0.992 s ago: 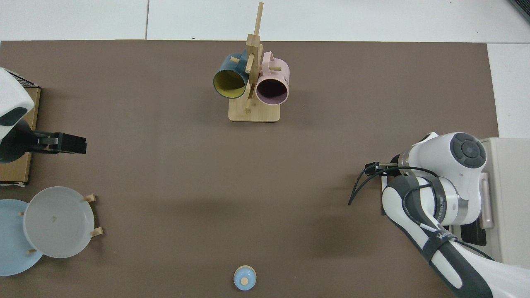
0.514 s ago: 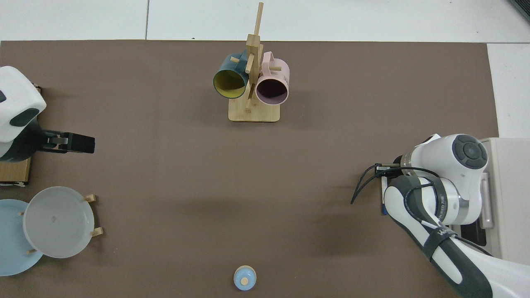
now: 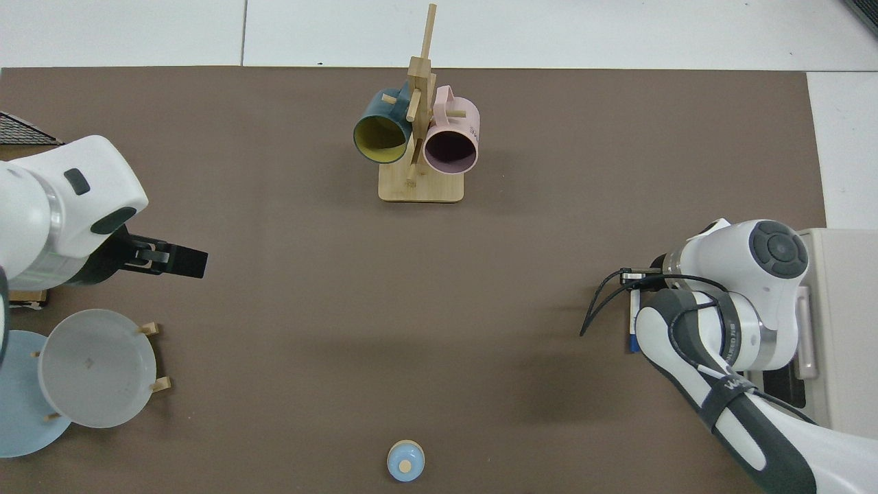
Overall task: Put markers into pen holder
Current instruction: 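Lift the marker with the right gripper while the left gripper reaches inward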
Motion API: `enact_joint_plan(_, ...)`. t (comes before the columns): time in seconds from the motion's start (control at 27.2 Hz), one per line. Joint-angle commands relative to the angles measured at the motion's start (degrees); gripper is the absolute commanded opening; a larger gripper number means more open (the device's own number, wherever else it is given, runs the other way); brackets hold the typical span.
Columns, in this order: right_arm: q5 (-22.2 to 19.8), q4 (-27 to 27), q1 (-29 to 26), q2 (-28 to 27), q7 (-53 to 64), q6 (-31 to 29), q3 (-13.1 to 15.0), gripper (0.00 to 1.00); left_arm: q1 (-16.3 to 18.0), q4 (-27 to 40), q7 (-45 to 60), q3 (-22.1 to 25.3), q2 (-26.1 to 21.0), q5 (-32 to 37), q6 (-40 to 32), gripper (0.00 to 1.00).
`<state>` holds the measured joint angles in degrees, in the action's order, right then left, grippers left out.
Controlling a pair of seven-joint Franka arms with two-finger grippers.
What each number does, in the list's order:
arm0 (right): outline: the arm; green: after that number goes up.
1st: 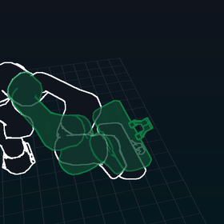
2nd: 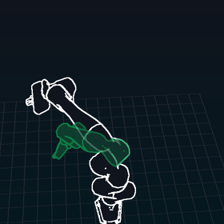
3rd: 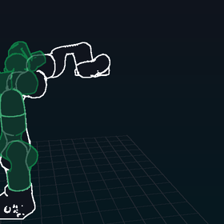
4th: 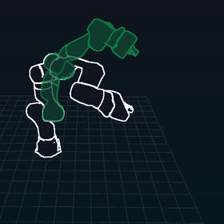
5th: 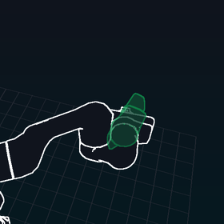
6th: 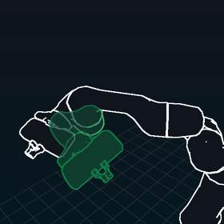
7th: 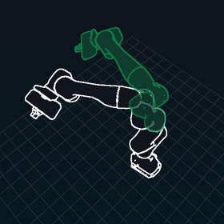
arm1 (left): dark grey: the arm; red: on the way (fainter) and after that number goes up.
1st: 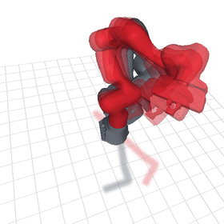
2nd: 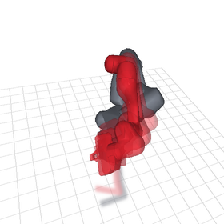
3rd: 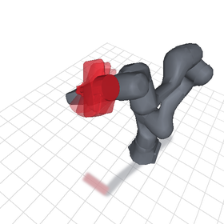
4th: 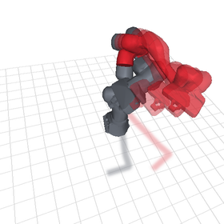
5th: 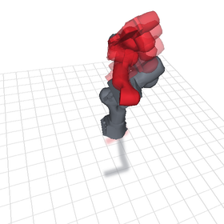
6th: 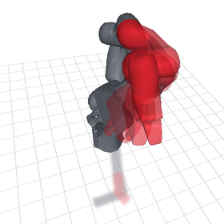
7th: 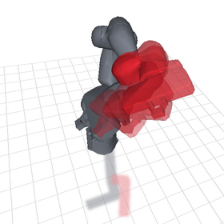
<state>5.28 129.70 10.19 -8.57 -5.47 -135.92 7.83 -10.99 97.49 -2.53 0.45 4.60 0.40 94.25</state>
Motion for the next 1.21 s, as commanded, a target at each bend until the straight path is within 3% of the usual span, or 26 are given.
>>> enact_joint_plan(0.0,1.1,-5.7,0.0,0.1,-6.2,6.3,-0.4,0.00,-1.7,4.1,-5.3,0.3,1.6,-0.9,1.1,1.00)
enact_joint_plan(0.18,3.5,-14.5,2.5,0.4,-12.8,16.6,-0.4,0.00,-2.1,4.9,-11.0,0.3,0.9,-1.9,1.7,1.00)
enact_joint_plan(0.33,4.3,-19.8,2.9,0.7,-19.2,21.4,-0.5,0.00,-4.4,6.8,-13.1,0.2,0.7,-2.2,4.1,1.00)
enact_joint_plan(0.51,9.0,-25.2,5.5,0.6,-27.6,25.7,-0.4,0.00,-5.5,7.3,-21.9,0.2,0.7,-2.4,6.4,1.00)
enact_joint_plan(0.7,10.0,-27.3,7.9,0.7,-37.6,28.2,-0.6,0.00,-5.5,7.2,-35.1,0.2,0.5,-5.1,8.4,1.00)
enact_joint_plan(0.92,16.8,-29.7,10.3,0.7,-48.6,28.5,-0.8,0.00,-6.2,7.3,-38.0,0.1,0.4,-9.4,8.6,1.00)
enact_joint_plan(1.18,20.6,-31.1,12.6,0.7,-60.7,28.3,-0.7,0.00,-8.8,8.3,-38.3,0.1,0.7,-16.3,8.7,1.00)
